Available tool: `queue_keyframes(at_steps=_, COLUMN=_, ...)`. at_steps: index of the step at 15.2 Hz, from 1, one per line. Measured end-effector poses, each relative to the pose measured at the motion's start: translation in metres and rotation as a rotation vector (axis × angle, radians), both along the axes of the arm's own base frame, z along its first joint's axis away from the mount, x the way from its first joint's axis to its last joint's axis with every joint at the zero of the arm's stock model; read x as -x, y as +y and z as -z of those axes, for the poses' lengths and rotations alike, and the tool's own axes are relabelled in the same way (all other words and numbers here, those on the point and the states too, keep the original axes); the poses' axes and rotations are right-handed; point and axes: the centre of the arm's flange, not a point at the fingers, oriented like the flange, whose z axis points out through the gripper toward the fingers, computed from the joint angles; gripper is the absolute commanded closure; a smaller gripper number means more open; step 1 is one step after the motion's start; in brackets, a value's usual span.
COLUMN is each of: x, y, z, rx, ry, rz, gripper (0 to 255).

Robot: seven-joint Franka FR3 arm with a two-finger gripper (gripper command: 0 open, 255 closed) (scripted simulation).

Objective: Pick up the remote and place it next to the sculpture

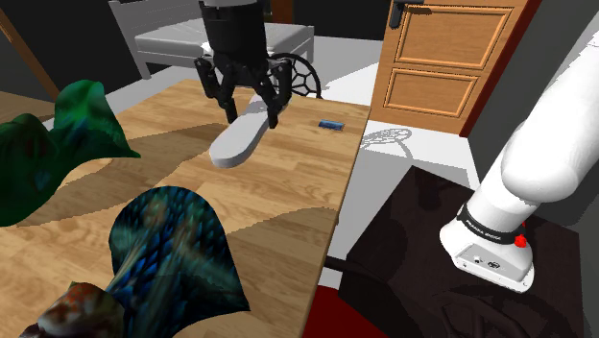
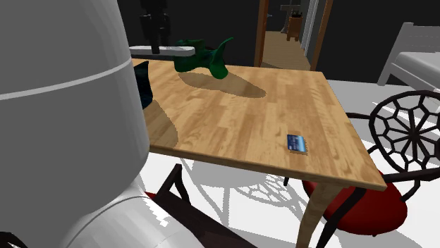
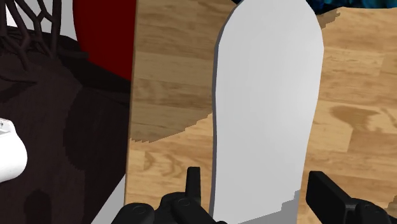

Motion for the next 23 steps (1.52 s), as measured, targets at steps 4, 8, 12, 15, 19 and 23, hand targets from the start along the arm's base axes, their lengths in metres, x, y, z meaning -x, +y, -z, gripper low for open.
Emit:
queue_keyframes(at_steps=4, x=-0.001, y=0.002, z=0.021, rx=0.000, ry=0.000, rz=0.000, gripper=255)
queue_keyframes(at_steps=8, x=-0.001, y=0.003, z=0.042, rx=0.000, ry=0.000, rz=0.000, gripper=255)
queue_keyframes(at_steps=12, x=0.001, y=0.002, z=0.064, rx=0.000, ry=0.000, rz=0.000, gripper=255)
queue_keyframes(at_steps=15, x=0.001, y=0.001, z=0.079, rx=0.000, ry=0.000, rz=0.000, gripper=255)
queue_keyframes(at_steps=19, x=-0.001, y=0.001, z=0.100, rx=0.000, ry=0.000, rz=0.000, gripper=255)
queue_keyframes(at_steps=23, x=-0.001, y=0.002, z=0.122, rx=0.000, ry=0.000, rz=0.000, gripper=255)
